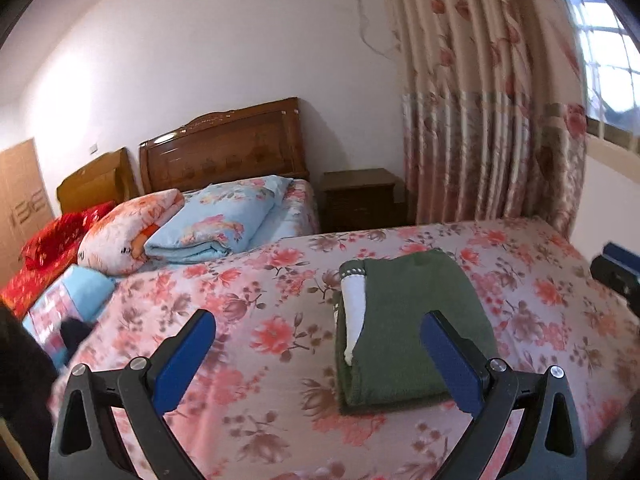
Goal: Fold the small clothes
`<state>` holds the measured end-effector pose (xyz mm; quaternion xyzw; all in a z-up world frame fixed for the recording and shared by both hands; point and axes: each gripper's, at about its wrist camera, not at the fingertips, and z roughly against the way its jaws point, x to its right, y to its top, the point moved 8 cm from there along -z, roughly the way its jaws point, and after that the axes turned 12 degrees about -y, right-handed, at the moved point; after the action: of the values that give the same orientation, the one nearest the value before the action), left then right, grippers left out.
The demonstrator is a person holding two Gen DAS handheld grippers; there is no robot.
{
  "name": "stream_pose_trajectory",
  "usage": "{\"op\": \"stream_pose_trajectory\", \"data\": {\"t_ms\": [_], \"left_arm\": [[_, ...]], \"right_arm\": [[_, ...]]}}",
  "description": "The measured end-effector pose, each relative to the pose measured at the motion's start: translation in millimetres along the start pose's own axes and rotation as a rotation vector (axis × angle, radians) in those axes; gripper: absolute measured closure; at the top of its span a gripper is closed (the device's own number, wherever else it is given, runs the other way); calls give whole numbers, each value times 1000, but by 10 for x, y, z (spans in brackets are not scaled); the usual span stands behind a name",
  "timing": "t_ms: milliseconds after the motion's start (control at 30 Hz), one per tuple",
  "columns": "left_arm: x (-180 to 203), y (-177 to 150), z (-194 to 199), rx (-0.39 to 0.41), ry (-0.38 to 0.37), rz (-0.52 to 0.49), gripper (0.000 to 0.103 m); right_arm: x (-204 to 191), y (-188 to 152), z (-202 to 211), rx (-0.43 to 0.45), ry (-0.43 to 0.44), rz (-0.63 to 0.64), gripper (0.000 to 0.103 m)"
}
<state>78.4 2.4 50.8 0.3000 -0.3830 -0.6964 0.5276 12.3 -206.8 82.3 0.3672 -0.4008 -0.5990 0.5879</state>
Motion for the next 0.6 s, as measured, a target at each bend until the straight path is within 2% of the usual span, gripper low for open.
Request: {"op": "stream_pose_trajectory", "data": {"t_ms": [133, 200, 267, 333, 500, 600], "left_arm": [[-49, 88, 257, 41, -46, 35, 0], [-68, 98, 273, 62, -43, 45, 0], [-119, 66, 218, 85, 52, 57, 0], [-116, -6, 136, 113, 97, 75, 0], [63, -381, -398, 15, 70, 72, 0], [168, -533, -520, -25, 25, 82, 0]], "right_arm": [[-35, 144, 179, -25, 57, -23, 60], [-63, 185, 245, -32, 81, -34, 60], [-100, 167, 247, -32, 83, -25, 59], [-125, 84, 182, -46, 63, -21, 59], [-201, -308, -131, -106, -5, -6, 59], [-248, -597, -304, -173, -16, -12, 59]]}}
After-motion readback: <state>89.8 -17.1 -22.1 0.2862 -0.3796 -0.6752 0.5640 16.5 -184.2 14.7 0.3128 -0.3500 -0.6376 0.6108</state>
